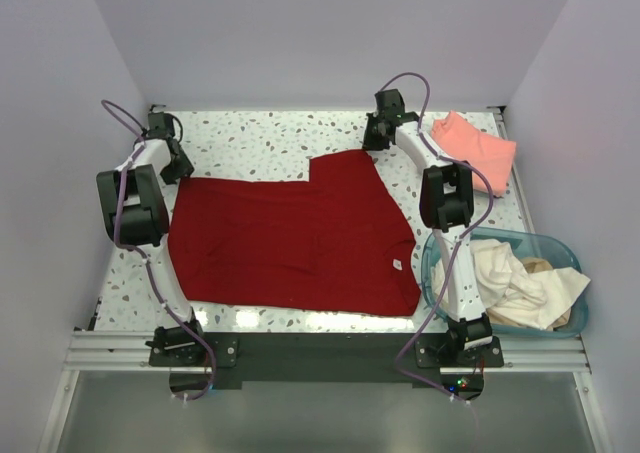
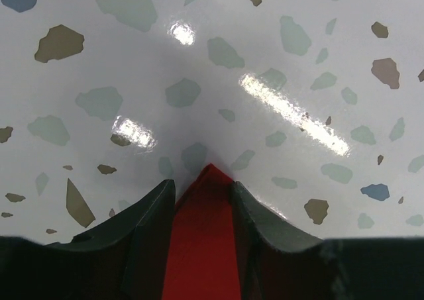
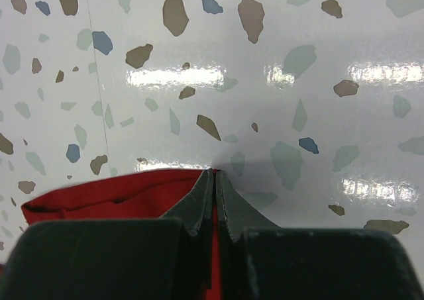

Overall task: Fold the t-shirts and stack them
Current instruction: Fold the tshirt

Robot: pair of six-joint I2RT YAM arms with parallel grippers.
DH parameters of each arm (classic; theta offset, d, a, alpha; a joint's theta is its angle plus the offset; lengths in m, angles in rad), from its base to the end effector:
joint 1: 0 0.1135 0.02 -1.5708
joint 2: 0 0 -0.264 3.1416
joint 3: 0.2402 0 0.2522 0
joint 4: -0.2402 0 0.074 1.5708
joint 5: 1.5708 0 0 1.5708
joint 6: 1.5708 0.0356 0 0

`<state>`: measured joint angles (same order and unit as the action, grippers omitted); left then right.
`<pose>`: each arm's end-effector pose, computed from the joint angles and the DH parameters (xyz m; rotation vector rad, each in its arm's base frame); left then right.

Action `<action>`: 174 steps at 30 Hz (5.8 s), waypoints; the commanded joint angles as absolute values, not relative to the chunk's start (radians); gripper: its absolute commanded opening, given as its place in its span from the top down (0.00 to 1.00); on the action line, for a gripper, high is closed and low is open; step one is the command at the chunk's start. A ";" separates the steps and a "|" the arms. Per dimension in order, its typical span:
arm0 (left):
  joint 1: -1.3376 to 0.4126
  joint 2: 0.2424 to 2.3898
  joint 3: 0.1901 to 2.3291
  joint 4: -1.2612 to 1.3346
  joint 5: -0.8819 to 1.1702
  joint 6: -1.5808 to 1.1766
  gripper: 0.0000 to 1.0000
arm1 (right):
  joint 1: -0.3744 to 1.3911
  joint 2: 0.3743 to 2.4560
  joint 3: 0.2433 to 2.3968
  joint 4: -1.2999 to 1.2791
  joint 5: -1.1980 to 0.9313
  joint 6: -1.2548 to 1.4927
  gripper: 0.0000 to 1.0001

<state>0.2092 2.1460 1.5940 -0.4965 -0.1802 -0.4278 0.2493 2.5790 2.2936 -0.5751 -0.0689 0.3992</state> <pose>0.4467 0.1014 0.1632 -0.8736 2.4491 0.1577 0.5485 0.1422 0.1599 0.1531 2.4593 0.3716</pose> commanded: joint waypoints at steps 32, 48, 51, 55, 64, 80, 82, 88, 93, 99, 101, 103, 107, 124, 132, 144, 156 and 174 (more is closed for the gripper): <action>0.186 2.200 1.719 -0.390 -0.046 -0.417 1.00 | 0.180 2.528 2.436 -0.520 -0.161 0.636 1.00; 0.186 2.218 1.815 -0.170 0.182 -0.485 1.00 | 0.121 2.490 2.442 -0.287 -0.267 0.790 1.00; 0.186 2.163 1.737 -0.134 0.196 -0.445 1.00 | 0.121 2.433 2.354 -0.276 -0.299 0.769 1.00; 0.187 2.100 1.651 -0.135 0.196 -0.384 1.00 | 0.121 2.298 2.234 -0.319 -0.356 0.716 1.00; 0.187 2.017 1.551 -0.201 0.161 -0.270 1.00 | 0.121 2.028 1.873 -0.426 -0.428 0.592 1.00; 0.187 1.852 1.362 -0.265 -0.034 -0.120 1.00 | 0.123 1.672 1.520 -0.699 -0.445 0.436 1.00; 0.187 1.832 1.330 -0.262 -0.074 -0.118 1.00 | 0.121 1.640 1.496 -0.722 -0.446 0.428 1.00; 0.187 1.807 1.273 -0.272 -0.109 -0.109 1.00 | 0.123 1.557 1.395 -0.770 -0.443 0.419 1.00; 0.187 1.772 1.233 -0.261 -0.115 -0.110 1.00 | 0.127 1.499 1.329 -0.798 -0.437 0.420 1.00; 0.187 1.744 1.189 -0.275 -0.124 -0.150 1.00 | 0.143 1.468 1.275 -0.822 -0.428 0.416 1.00; 0.187 1.733 1.172 -0.279 -0.127 -0.169 1.00 | 0.152 1.463 1.253 -0.830 -0.425 0.410 1.00; 0.187 1.720 1.151 -0.284 -0.136 -0.199 1.00 | 0.163 1.466 1.235 -0.834 -0.422 0.397 1.00; 0.187 1.703 1.128 -0.334 -0.213 -0.284 0.88 | 0.201 1.488 1.160 -0.841 -0.379 0.358 1.00; 0.017 1.715 1.228 -0.305 -0.147 -0.469 0.26 | 0.290 1.763 1.359 -0.766 -0.343 0.247 0.52; 0.009 1.812 1.296 -0.287 -0.048 -0.517 0.25 | 0.291 2.057 1.601 -0.692 -0.486 0.230 0.55; 0.009 1.775 1.246 -0.313 -0.072 -0.482 0.22 | 0.322 2.169 1.663 -0.626 -0.549 0.267 0.59; 0.011 1.796 1.262 -0.322 -0.068 -0.462 0.22 | 0.336 2.131 1.600 -0.667 -0.531 0.238 0.67; 0.031 1.790 1.232 -0.327 -0.061 -0.417 0.21 | 0.439 2.074 1.632 -0.828 -0.564 0.192 1.00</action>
